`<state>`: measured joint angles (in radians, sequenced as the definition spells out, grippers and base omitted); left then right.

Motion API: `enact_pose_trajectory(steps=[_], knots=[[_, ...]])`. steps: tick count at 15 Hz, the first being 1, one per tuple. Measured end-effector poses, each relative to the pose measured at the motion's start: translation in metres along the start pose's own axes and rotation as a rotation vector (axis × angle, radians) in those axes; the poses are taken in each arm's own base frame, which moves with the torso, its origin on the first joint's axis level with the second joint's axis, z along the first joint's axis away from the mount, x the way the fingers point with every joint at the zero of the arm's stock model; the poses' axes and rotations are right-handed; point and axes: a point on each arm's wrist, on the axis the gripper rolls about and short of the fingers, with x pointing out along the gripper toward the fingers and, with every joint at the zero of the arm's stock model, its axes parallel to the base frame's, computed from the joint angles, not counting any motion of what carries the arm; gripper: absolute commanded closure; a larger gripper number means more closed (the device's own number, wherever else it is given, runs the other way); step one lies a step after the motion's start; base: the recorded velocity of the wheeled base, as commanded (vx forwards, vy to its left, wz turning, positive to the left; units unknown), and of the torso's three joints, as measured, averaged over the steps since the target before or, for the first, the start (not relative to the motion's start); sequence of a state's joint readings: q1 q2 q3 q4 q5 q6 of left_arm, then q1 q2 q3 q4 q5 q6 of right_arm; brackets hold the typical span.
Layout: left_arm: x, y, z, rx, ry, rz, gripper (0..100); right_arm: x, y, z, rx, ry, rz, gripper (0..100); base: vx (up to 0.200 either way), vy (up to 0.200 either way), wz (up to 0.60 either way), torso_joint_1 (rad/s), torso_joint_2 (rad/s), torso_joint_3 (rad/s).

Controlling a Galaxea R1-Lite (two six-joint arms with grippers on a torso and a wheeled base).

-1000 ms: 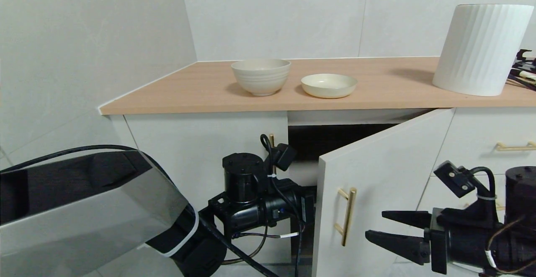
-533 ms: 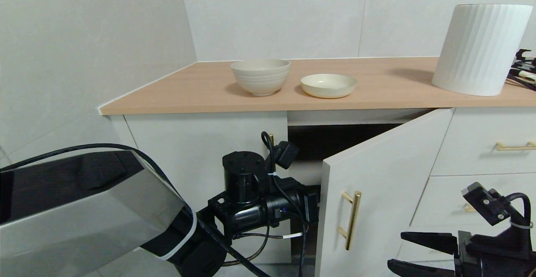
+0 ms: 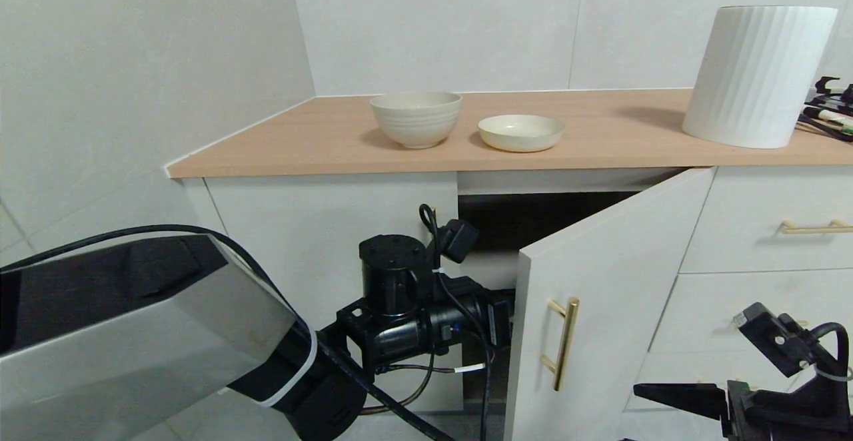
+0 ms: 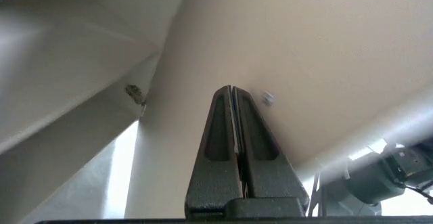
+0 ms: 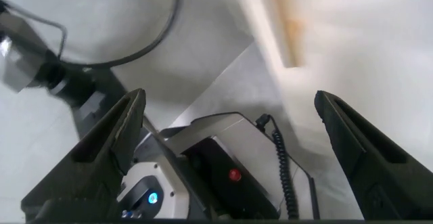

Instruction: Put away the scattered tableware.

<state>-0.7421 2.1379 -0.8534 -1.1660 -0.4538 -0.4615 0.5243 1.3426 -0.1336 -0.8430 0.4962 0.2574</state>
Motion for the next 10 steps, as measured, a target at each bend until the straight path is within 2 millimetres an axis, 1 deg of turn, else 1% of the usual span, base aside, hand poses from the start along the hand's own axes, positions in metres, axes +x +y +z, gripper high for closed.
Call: enact_pose_trajectory(steps=[3,9,10], knots=[[0.005,-0.007,0.002,0.010,-0.003,-0.029,100,-0.001,0.002,-0.001,-0.004,0.000,0.007,0,0.000,0.000,0.00,0.000,0.00,0.000],[0.019,-0.006,0.007,-0.007,0.018,-0.024,100,-0.003,0.003,-0.001,-0.008,-0.006,0.012,0,0.000,0.000,0.00,0.000,0.00,0.000],[0.023,-0.007,0.007,-0.017,0.029,-0.024,100,-0.003,0.003,-0.001,-0.010,-0.008,0.012,0,-0.200,0.000,0.00,0.012,0.00,0.002]])
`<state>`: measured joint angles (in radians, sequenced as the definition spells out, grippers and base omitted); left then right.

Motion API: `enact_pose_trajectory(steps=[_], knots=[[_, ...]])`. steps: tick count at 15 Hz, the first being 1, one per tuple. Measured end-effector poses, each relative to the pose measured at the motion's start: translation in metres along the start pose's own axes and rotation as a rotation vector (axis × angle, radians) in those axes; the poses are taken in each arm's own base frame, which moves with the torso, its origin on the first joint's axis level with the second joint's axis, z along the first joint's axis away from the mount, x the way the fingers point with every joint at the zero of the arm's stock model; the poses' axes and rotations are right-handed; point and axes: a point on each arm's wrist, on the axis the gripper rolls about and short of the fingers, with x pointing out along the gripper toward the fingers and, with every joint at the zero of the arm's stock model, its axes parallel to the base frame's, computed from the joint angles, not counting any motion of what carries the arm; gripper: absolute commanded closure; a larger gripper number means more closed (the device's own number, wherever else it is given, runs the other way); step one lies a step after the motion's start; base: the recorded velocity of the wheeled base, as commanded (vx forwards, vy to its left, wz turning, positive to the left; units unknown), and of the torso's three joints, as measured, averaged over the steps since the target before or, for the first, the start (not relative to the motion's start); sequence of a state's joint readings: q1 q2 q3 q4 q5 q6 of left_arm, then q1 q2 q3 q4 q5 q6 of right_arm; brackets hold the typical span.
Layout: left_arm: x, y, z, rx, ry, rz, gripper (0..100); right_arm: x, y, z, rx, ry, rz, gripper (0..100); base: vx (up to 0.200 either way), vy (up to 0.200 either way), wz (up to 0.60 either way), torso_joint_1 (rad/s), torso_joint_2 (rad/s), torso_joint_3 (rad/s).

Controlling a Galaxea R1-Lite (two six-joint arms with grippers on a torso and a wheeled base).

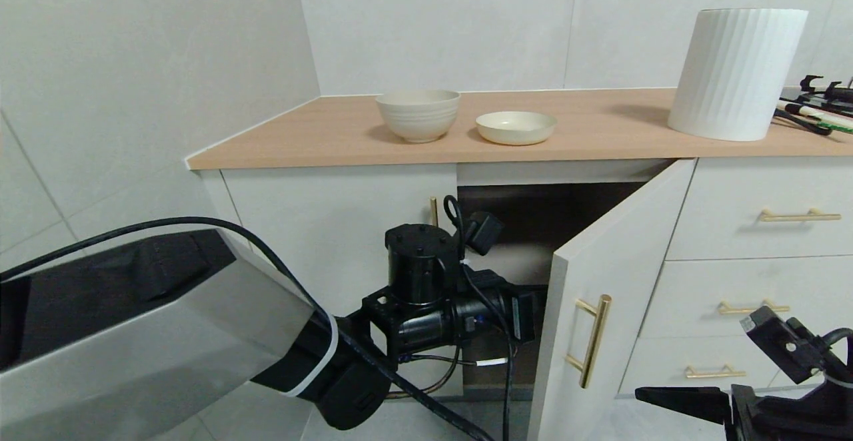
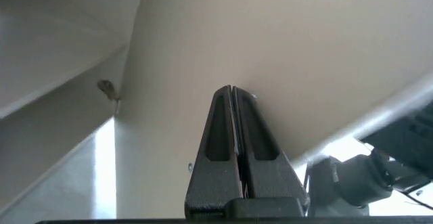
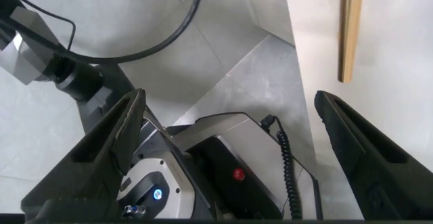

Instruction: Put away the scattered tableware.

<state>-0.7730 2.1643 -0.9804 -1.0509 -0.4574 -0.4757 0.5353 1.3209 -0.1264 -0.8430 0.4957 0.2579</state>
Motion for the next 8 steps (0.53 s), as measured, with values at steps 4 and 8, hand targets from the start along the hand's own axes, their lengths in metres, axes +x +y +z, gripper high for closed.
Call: enact_pose_trajectory(steps=[4,8], knots=[[0.014,-0.005,0.007,-0.044,0.005,-0.016,100,-0.001,0.001,0.000,-0.003,-0.005,0.002,0,-0.100,0.000,0.00,0.005,0.00,-0.001],[0.023,-0.005,0.014,-0.030,-0.023,-0.033,100,-0.002,0.001,0.001,-0.006,-0.012,0.000,0,0.000,0.000,0.00,0.000,0.00,0.000]])
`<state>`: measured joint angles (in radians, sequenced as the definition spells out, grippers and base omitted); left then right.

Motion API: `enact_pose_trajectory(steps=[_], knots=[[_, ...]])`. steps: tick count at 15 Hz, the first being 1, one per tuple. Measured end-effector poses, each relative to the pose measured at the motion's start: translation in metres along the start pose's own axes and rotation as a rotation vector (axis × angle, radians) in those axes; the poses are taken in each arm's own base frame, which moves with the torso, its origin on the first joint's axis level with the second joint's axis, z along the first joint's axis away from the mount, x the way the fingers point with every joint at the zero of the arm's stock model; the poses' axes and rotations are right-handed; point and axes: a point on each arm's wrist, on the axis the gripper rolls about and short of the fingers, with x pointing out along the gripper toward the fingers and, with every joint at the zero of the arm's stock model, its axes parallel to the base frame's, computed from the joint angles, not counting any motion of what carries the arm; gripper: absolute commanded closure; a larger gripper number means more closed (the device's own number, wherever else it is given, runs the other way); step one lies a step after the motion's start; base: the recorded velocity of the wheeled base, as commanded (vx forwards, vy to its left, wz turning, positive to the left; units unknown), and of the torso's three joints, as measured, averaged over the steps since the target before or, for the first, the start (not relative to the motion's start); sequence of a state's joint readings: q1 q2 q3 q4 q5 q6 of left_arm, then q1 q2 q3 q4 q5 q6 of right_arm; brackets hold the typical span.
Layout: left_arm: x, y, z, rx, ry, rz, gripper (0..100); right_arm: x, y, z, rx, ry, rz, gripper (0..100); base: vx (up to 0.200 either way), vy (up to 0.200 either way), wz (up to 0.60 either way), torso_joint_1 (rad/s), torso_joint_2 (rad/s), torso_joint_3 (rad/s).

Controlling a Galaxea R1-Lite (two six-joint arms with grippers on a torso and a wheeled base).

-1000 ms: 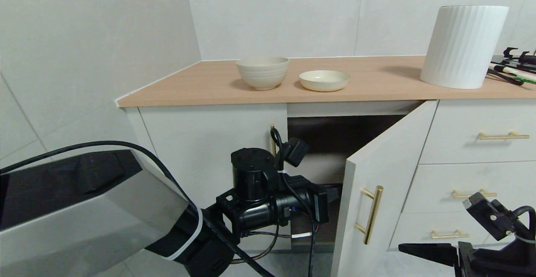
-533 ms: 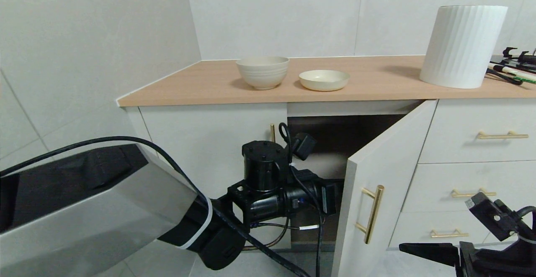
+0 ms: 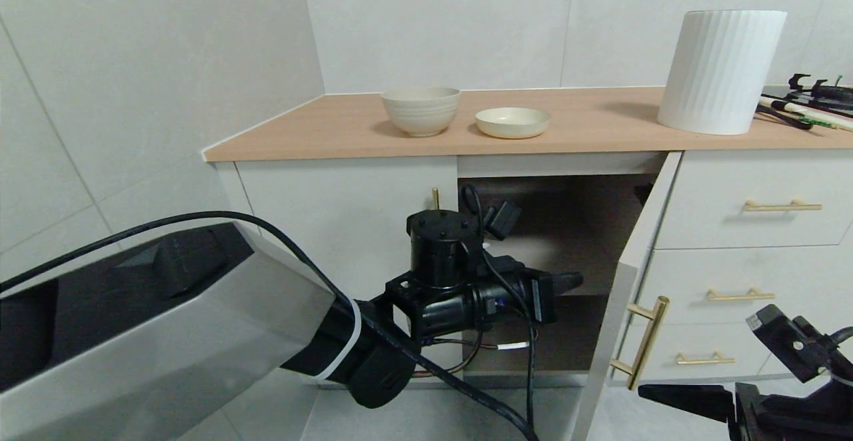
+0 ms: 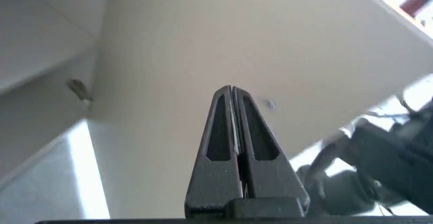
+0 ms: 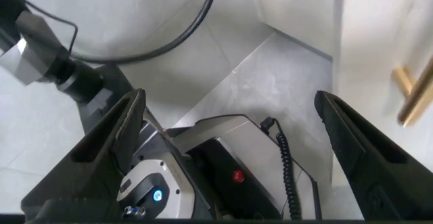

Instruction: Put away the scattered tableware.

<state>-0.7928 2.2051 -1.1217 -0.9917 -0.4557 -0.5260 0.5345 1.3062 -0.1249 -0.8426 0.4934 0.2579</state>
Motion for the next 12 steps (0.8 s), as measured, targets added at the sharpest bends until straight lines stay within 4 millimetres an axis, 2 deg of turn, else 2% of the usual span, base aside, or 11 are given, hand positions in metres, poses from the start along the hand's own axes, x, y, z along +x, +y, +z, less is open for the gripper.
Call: enact_pose_trajectory(steps=[5,10,12], knots=[[0.019,0.001,-0.010,-0.012,0.032,0.014,100,0.000,0.001,0.000,-0.002,-0.002,0.005,0,0.000,0.000,0.00,0.000,0.00,0.000],[0.026,0.000,-0.017,0.004,0.044,0.033,100,-0.002,0.001,0.000,-0.005,-0.005,0.009,0,0.000,0.000,0.00,0.000,0.00,0.000],[0.027,0.004,-0.021,0.065,0.035,0.130,100,-0.003,0.002,0.000,-0.007,-0.009,0.010,0,0.000,0.000,0.00,0.000,0.00,0.000]])
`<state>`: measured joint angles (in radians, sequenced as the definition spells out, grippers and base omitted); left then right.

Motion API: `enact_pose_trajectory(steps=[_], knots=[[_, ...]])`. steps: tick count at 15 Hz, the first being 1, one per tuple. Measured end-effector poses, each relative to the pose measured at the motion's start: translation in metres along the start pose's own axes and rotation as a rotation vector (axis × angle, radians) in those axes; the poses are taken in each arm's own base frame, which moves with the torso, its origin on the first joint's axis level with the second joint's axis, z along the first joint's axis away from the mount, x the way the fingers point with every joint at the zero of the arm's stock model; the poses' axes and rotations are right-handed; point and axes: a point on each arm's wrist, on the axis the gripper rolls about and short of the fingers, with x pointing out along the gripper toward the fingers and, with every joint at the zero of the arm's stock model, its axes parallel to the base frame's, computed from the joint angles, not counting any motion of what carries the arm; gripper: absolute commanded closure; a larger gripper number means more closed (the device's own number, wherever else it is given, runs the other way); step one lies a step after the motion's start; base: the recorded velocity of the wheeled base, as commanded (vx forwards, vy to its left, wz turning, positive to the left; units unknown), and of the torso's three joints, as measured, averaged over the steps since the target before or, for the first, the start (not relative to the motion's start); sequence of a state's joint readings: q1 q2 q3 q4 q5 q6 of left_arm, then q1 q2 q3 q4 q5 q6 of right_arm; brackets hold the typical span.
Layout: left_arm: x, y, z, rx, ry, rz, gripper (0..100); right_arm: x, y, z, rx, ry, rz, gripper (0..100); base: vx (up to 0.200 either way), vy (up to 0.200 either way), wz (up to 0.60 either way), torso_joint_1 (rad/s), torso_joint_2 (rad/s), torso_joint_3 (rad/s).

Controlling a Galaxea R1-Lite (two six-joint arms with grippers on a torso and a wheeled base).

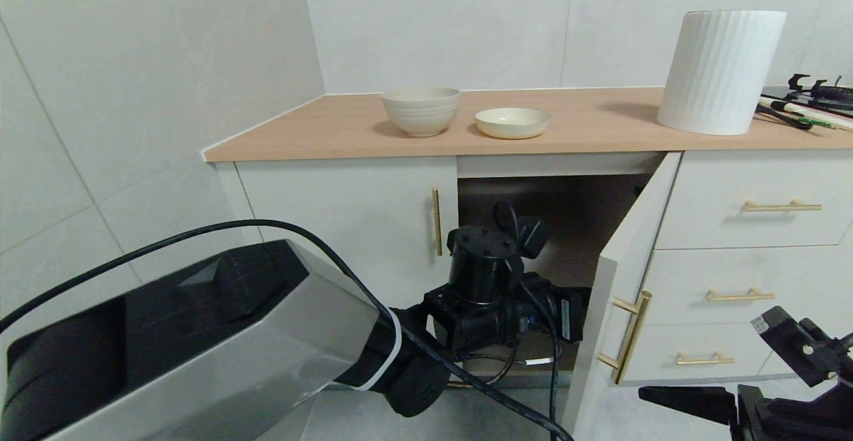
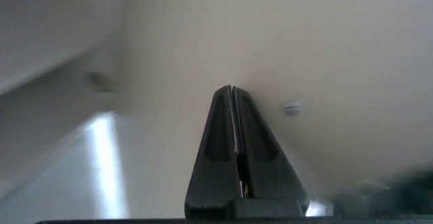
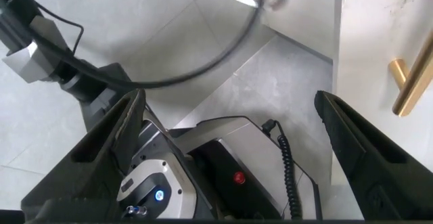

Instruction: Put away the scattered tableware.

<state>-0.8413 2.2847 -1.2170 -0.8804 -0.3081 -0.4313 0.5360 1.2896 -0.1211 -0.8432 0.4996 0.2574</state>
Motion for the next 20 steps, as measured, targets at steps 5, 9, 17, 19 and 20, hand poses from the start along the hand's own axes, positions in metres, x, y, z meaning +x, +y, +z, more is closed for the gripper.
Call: enact_pose_trajectory(steps=[5,9,17,19,20], knots=[[0.006,-0.001,-0.005,0.058,-0.017,0.072,100,-0.001,0.001,0.001,-0.004,-0.007,0.002,0,0.000,0.000,0.00,0.000,0.00,0.000],[0.002,-0.061,-0.016,-0.062,0.092,-0.190,100,-0.011,0.013,0.004,-0.044,-0.044,0.091,0,0.000,0.000,0.00,0.000,0.00,0.000],[-0.083,-0.030,0.015,-0.154,0.079,-0.250,100,-0.032,0.037,0.011,-0.088,-0.051,0.190,0,0.000,0.000,0.00,0.000,0.00,0.000],[-0.110,0.001,0.022,-0.113,0.003,-0.063,100,-0.026,0.031,0.021,-0.076,-0.088,0.073,0,0.000,0.000,0.00,0.000,0.00,0.000],[-0.125,0.012,0.023,-0.092,-0.013,0.001,100,-0.023,0.030,0.026,-0.075,-0.092,0.061,0,0.000,0.000,0.00,0.000,0.00,0.000]])
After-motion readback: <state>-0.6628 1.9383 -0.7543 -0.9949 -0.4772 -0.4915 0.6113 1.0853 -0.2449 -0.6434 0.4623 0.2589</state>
